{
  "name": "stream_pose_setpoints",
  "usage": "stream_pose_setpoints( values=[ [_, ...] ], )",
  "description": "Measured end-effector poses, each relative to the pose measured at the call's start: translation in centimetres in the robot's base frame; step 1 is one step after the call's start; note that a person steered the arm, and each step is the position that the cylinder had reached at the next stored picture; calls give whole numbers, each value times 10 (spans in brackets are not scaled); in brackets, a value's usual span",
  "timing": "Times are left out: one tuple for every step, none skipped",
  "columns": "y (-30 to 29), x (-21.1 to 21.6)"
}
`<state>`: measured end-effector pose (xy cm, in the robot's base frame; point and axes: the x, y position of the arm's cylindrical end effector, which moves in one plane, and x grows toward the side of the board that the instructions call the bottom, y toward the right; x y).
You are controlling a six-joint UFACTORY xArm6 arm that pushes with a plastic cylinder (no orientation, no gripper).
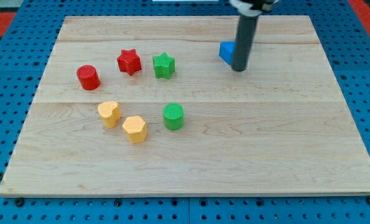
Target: Move the green star to the top right of the green circle
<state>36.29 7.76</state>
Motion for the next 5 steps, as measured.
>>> stream_pose_setpoints(
  values=[
    [-40,21],
    [-24,23],
    [-22,18],
    [-56,-12],
    [-84,-32]
  ],
)
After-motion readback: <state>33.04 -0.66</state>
